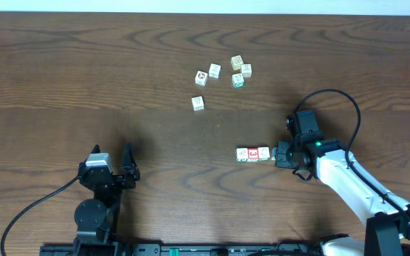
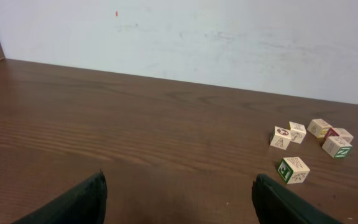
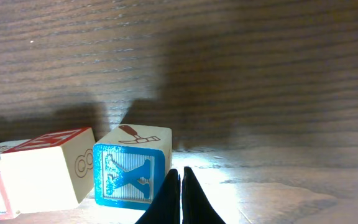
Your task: Lift 4 blocks
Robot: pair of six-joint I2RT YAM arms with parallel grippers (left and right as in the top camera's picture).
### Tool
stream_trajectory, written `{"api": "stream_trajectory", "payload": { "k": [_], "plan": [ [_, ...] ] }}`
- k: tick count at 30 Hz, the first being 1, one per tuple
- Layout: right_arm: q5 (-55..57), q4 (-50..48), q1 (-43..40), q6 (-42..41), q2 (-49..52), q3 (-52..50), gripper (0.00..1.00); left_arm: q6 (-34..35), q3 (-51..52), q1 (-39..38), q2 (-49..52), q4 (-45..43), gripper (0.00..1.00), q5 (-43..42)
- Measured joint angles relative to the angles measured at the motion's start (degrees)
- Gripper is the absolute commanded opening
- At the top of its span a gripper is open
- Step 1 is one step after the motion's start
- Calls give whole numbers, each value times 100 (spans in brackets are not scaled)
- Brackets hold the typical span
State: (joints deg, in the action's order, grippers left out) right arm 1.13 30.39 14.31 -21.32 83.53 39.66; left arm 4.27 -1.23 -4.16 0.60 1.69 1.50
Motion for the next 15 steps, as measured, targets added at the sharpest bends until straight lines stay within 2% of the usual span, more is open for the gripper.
{"api": "stream_trajectory", "payload": {
  "k": [15],
  "plan": [
    [-317, -142, 11, 229, 0, -15, 1, 0, 0, 0, 0, 0, 75, 0]
  ]
}}
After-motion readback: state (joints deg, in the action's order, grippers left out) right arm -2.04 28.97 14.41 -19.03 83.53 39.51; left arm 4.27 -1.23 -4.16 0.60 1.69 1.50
